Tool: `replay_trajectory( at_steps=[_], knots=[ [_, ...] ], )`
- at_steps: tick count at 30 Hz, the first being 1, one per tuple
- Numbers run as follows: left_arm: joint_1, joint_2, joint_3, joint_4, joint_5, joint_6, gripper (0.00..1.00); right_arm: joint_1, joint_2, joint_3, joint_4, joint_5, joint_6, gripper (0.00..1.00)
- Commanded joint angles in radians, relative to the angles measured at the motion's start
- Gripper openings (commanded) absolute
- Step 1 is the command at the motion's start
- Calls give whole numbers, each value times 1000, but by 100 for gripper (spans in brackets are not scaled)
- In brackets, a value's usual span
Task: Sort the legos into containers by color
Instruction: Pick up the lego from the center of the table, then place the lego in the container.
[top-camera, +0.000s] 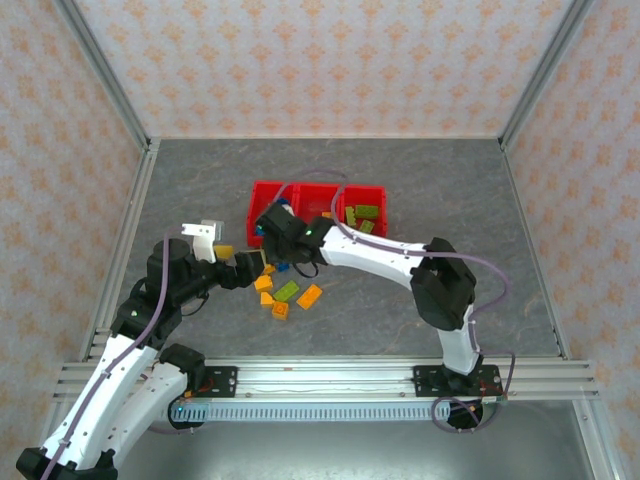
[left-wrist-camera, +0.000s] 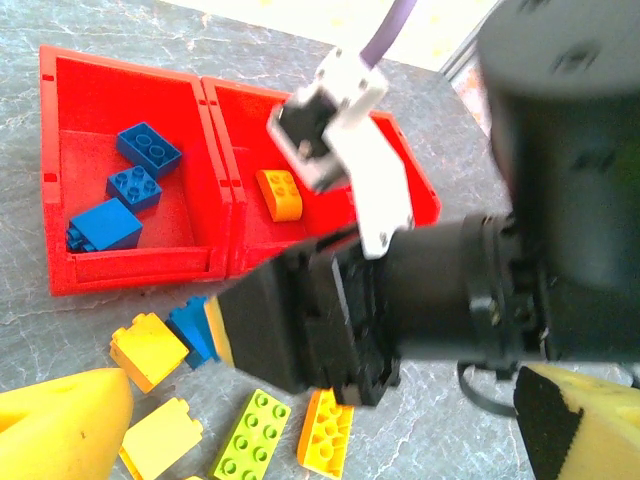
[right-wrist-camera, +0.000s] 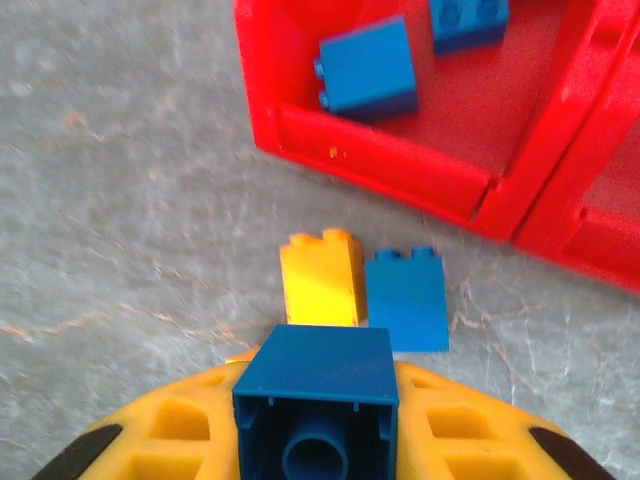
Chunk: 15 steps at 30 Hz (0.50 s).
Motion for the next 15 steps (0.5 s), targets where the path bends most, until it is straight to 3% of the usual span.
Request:
replay_trajectory(
  at_steps=[1, 15],
  knots=[
    [-9, -21, -6, 25, -20, -4, 99, -42, -15, 52, 39, 10, -27, 24],
    [-9, -27, -4, 25, -27, -6, 99, -139, 289, 487, -62, -19, -186, 24]
  ],
)
